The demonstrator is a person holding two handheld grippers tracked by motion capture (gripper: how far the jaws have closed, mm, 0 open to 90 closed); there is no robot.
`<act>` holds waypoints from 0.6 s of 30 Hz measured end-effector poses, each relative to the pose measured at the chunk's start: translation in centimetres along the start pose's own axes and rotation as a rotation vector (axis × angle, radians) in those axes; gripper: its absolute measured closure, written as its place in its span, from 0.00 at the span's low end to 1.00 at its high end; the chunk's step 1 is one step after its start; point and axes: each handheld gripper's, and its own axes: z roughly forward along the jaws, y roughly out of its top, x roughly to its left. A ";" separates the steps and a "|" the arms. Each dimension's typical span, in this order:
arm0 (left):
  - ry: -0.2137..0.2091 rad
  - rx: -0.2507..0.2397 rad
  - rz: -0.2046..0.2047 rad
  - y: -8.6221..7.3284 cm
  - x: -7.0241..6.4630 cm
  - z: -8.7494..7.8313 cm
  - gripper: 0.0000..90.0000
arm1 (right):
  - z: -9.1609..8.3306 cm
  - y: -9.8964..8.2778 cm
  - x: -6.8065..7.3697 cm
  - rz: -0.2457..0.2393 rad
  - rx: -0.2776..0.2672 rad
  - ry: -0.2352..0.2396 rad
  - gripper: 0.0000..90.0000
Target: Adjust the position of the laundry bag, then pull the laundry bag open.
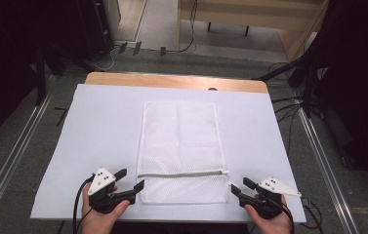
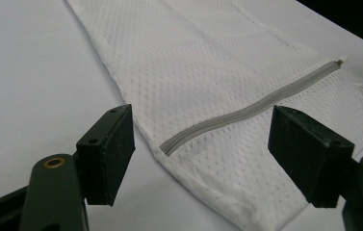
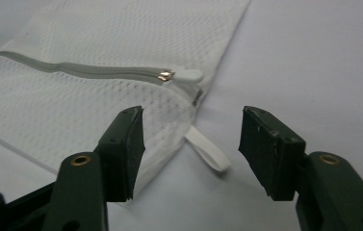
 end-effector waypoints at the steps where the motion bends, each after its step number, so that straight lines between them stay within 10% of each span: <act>1: -0.002 -0.002 0.009 0.0 -0.3 0.2 0.29 | 0.9 0.1 0.1 -0.006 0.032 0.024 0.44; 18: -0.052 0.009 0.049 1.8 -2.4 2.4 0.29 | 3.5 -0.1 1.7 -0.088 0.067 0.021 0.41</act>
